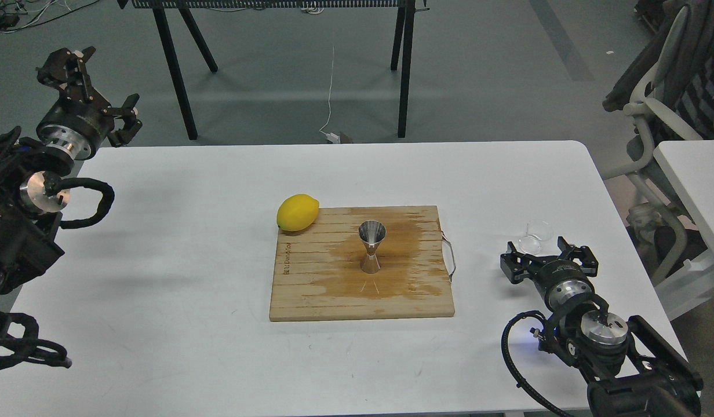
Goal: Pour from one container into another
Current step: 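Move the right gripper down toward the small clear glass cup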
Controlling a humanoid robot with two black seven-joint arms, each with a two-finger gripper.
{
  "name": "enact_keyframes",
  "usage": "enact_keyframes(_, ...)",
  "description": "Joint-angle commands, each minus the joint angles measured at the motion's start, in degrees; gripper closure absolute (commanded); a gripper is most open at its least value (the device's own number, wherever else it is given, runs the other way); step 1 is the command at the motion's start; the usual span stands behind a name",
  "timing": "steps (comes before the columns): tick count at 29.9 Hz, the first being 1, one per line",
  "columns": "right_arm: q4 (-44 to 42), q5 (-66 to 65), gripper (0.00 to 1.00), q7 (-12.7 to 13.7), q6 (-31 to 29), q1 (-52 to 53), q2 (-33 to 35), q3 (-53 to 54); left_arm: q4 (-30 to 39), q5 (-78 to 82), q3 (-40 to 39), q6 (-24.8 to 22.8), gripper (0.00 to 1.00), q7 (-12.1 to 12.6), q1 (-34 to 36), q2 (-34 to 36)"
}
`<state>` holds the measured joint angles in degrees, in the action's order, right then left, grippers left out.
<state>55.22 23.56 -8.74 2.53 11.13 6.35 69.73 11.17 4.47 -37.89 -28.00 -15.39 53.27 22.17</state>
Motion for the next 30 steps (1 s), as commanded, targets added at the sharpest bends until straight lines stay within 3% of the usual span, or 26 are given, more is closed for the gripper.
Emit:
enact_keyframes(1,-2.74,0.0,0.01,0.03,-0.07,1.34,-0.37,-0.12,-0.01,0.01,-0.08,0.0,0.0,-0.17,0.08,0.07)
enact_keyframes(20,-5.91,-0.27,0.15,-0.05,-0.33,3.72,-0.9,-0.56,-0.01,-0.07,-0.17,0.0,0.0,-0.34,0.17,0.51)
enact_keyframes(30,-7.05,-0.44,0.44,-0.23,-1.47,3.89,-1.43,-0.65,-0.01,-0.07,-0.08,0.0,0.0,-0.34,0.17,1.12)
